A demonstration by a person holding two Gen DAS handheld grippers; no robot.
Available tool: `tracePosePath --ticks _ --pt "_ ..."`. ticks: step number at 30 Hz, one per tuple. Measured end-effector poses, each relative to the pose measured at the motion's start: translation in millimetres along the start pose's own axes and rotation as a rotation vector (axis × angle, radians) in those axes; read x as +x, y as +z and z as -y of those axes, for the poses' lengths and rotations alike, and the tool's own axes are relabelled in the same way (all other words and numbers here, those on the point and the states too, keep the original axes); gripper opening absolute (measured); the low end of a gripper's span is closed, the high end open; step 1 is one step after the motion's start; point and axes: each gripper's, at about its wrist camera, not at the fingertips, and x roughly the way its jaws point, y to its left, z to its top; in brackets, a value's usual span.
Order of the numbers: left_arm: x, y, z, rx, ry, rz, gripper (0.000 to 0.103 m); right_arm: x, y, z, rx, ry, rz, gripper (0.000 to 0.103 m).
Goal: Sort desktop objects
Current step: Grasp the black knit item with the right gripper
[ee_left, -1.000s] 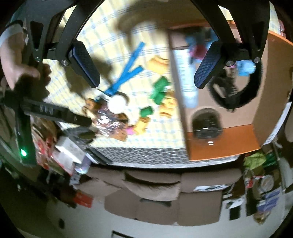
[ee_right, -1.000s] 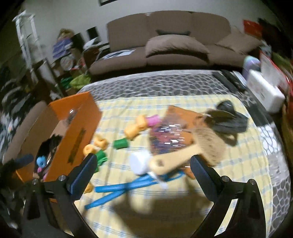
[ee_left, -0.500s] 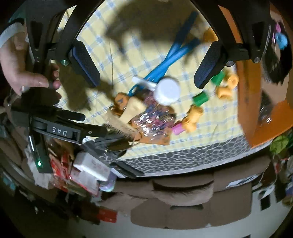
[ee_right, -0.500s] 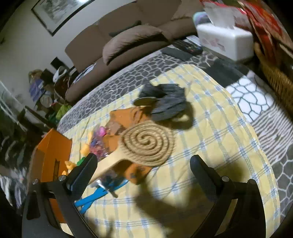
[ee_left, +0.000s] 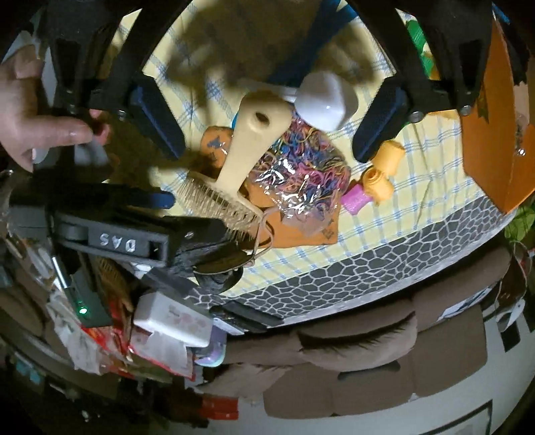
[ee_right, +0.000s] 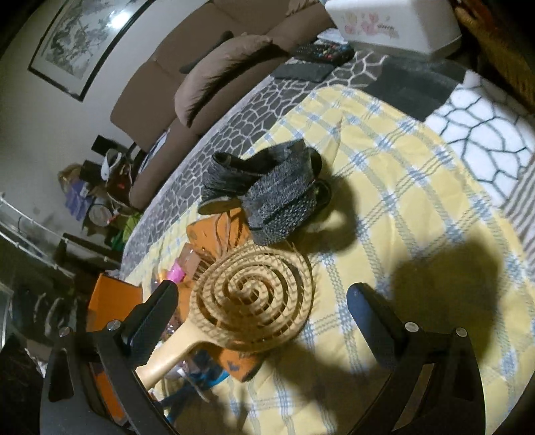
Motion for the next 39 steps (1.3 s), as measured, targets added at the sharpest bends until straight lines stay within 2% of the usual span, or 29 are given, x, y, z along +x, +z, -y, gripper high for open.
tracePosePath --ticks 2,5,8,15,19,21,23,28,33,39 --pt "4.7 1.3 0.3 0.014 -0.001 -0.007 0.076 3.0 0.5 -2.9 -0.022 -0.004 0.005 0.102" --pt "10.8 0.0 -0.3 0.015 -0.009 -0.023 0.060 6.8 0.1 -8.6 -0.049 -0.005 0.009 0.096" --pt "16.5 -4.2 0.6 0.016 -0.018 -0.046 0.056 10.0 -3.2 -15.2 -0.086 -0.002 0.001 0.094" --pt "17.8 -7.8 5.0 0.013 -0.045 -0.058 0.057 11.7 -5.9 -20.1 -0.103 -0.006 -0.027 0.096" --pt "19.7 -9.2 6.8 0.023 -0.039 -0.058 0.057 17.4 -9.6 -26.9 -0.155 -0.047 -0.043 0.098" --pt "20.1 -10.0 5.7 0.014 -0.045 -0.053 0.050 20.5 -12.9 -33.2 -0.203 -0.081 -0.048 0.099" --pt "20.7 -10.3 3.8 0.006 -0.051 -0.054 0.038 22.3 -16.9 -39.1 -0.265 -0.116 -0.041 0.098" --pt "19.8 -11.2 2.0 -0.007 -0.077 -0.049 0.036 20.1 -16.0 -36.3 -0.276 -0.134 -0.021 0.091" --pt "14.1 -10.8 3.4 -0.013 -0.090 -0.040 0.036 13.8 -15.5 -34.6 -0.282 -0.144 -0.017 0.091" --pt "-10.6 -5.2 -0.7 -0.041 -0.122 -0.003 0.032 -4.7 -18.1 -53.3 -0.290 -0.137 0.000 0.090"
